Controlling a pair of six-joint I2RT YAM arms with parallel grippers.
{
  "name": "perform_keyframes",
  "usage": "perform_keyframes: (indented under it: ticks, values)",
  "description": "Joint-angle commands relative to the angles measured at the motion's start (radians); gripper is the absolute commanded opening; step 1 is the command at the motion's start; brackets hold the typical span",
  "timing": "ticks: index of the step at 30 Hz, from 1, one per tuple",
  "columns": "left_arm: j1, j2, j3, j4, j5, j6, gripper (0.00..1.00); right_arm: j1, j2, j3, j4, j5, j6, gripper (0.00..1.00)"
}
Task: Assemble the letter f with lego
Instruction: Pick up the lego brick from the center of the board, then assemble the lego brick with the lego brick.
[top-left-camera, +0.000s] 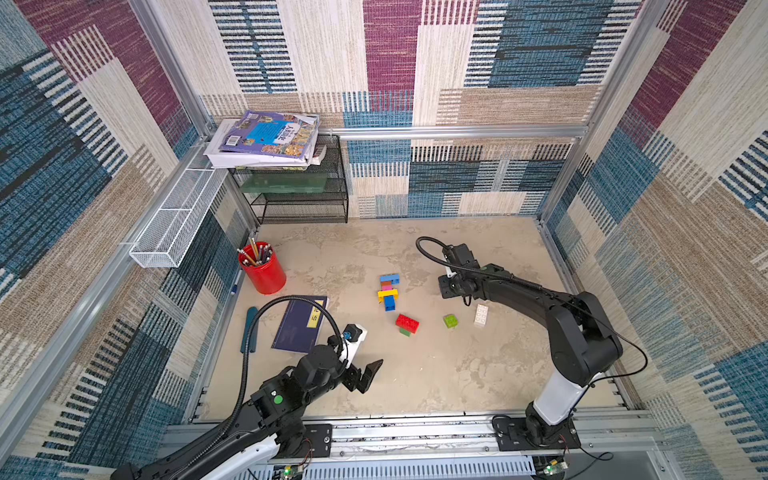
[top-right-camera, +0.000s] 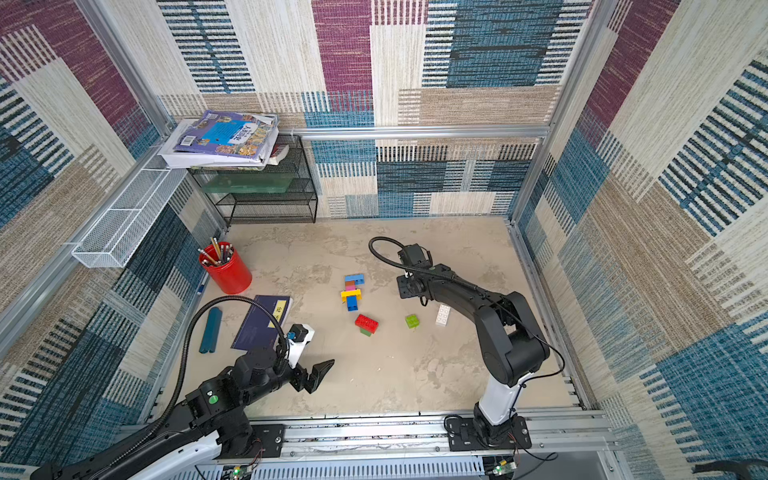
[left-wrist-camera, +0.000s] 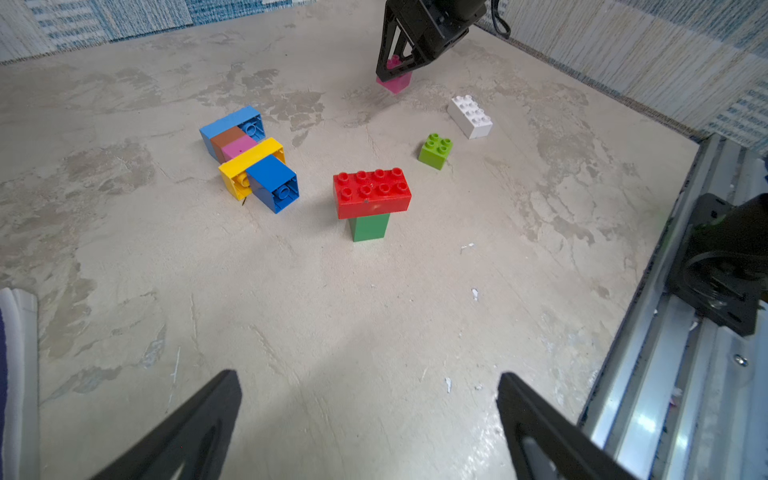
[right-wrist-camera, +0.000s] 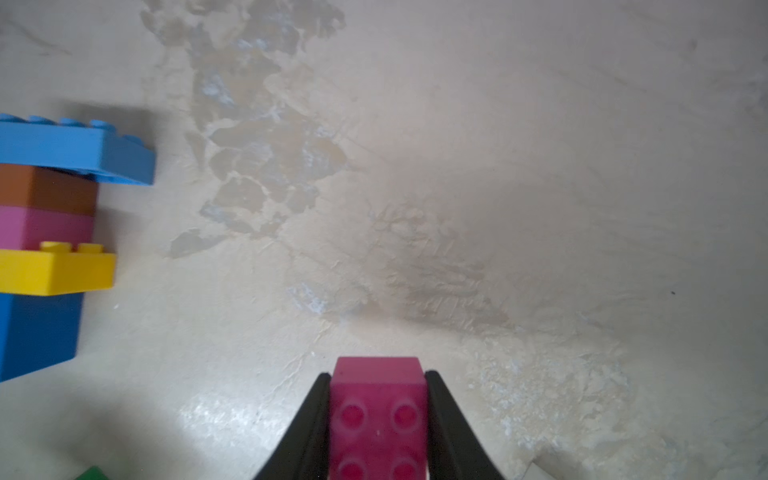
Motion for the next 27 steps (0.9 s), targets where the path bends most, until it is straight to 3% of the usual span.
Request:
perform_keyframes:
  ticks: [1,11,22,27]
  values:
    - [0.000,-0.044,-0.005,0.004,-0.047,0.002,0.99,0.028,-0.033,0.025,-0.033,-0.021,-0.048,0.30]
    - [0.000,-0.090,0.009,-0.053,-0.165,0.002,0.99,0.135,-0.061,0.079,-0.080,-0.127,-0.165,0.30]
    - [0.000,-0.069,-0.019,-0.020,-0.179,0.002,0.99,0.252,-0.023,0.088,-0.120,-0.209,-0.281,0.30]
    - [0.000,-0.059,-0.020,-0.018,-0.178,-0.001,0.99,0.296,-0.014,0.091,-0.128,-0.191,-0.305,0.30]
